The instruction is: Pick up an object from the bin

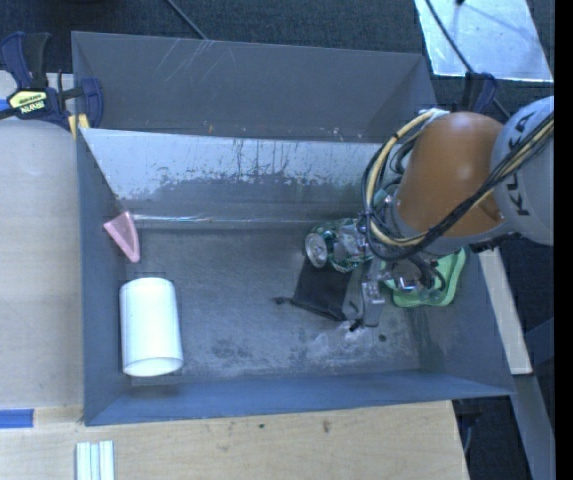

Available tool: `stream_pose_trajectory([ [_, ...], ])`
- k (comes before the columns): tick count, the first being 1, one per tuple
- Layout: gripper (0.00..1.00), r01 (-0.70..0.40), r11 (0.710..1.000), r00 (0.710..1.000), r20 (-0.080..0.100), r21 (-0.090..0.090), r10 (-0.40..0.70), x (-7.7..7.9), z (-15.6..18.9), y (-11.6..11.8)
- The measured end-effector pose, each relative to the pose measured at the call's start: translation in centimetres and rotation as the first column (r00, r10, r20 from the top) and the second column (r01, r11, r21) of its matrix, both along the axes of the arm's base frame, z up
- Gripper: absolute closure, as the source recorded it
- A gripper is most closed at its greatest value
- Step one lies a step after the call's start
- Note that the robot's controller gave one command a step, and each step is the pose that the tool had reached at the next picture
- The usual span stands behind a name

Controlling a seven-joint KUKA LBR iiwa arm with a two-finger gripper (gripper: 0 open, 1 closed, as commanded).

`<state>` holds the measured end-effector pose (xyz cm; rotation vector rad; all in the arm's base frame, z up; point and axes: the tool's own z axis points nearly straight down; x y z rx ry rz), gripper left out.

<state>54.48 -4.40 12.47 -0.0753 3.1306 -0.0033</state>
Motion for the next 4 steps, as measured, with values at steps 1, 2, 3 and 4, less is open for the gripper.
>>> stream_pose_trajectory([
  [1,0.0,-0.068,0.998,0.998,-0.008,0.002,0.068,-2.3,-5.0,1.5],
  [2,1.0,-0.058,0.998,0.998,-0.007,0.002,0.058,-0.1,-3.5,4.1],
  [3,0.0,-0.059,0.998,0.998,-0.007,0.002,0.059,-0.1,-3.6,4.1],
  [4,0.0,-0.059,0.998,0.998,-0.007,0.002,0.059,-0.1,-3.6,4.1],
])
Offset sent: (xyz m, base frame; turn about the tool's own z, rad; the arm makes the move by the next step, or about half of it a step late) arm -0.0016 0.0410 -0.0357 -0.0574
